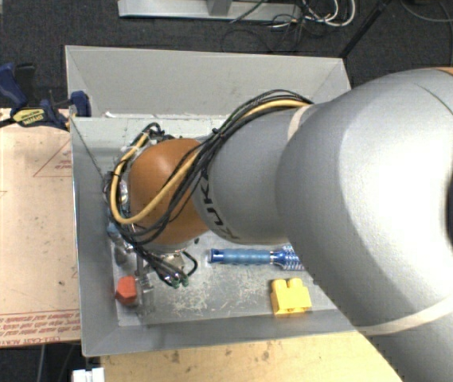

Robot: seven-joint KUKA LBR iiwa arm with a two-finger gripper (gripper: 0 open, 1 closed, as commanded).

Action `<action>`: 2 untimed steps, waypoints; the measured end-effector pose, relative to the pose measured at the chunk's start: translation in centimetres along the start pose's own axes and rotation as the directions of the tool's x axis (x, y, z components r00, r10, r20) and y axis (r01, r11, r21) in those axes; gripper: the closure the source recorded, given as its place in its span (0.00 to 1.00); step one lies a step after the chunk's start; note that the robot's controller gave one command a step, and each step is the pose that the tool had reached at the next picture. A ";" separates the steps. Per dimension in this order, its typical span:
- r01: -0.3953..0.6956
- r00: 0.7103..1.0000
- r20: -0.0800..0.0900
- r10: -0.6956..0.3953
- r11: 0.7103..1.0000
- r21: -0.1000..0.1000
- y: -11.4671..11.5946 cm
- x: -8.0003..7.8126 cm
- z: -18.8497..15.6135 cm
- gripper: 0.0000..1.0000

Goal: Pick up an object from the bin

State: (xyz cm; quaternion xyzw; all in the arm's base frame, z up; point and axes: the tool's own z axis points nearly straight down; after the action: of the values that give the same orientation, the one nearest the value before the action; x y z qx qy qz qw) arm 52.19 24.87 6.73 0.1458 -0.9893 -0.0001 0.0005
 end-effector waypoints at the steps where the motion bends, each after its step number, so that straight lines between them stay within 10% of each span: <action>1: 0.271 0.963 0.005 -0.271 0.963 0.003 -6.0 3.7 -8.3 0.00; 2: 0.288 0.958 0.003 -0.288 0.958 -0.002 -2.5 1.4 -4.6 0.00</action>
Offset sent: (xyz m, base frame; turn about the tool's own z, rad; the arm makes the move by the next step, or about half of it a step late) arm -0.0196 -0.0670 0.0813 -0.2799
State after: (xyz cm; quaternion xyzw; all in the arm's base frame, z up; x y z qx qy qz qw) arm 51.53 22.10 11.38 0.2882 -0.9576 -0.0017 -0.0008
